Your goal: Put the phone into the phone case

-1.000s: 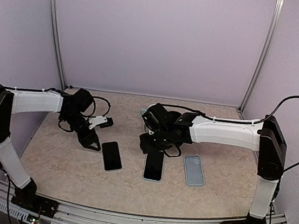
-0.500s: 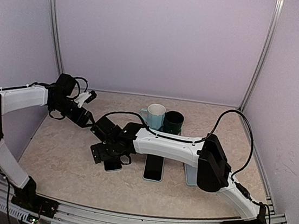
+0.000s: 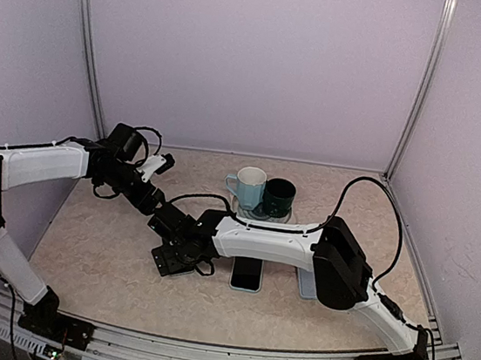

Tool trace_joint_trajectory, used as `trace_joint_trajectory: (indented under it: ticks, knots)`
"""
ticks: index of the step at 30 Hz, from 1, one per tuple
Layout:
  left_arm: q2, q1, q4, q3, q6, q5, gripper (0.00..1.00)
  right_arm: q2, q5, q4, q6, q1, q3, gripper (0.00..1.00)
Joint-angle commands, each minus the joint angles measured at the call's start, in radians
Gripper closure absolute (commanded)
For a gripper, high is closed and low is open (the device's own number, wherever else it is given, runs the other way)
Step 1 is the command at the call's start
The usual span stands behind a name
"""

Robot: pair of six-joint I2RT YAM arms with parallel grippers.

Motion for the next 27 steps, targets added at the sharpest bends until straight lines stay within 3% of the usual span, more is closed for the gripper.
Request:
trace_joint_trajectory:
  ticks: [1, 6, 13, 21, 27]
  knots:
    - [0.012, -0.013, 0.003, -0.007, 0.007, -0.006, 0.20, -0.043, -0.150, -0.012, 0.023, -0.028, -0.141, 0.01]
    - [0.018, -0.022, 0.006, -0.006, 0.011, -0.016, 0.20, -0.055, -0.147, -0.110, 0.003, -0.029, -0.117, 0.02]
    - [0.029, -0.023, 0.003, -0.011, 0.013, -0.021, 0.20, -0.077, -0.133, -0.163, -0.026, -0.026, -0.150, 0.34]
    - [0.033, -0.027, 0.003, -0.010, 0.017, -0.026, 0.20, -0.171, -0.147, -0.198, -0.032, 0.017, -0.251, 0.35]
    - [0.033, -0.029, -0.001, -0.022, 0.032, -0.015, 0.21, -0.261, -0.172, -0.220, 0.023, 0.050, -0.354, 0.28]
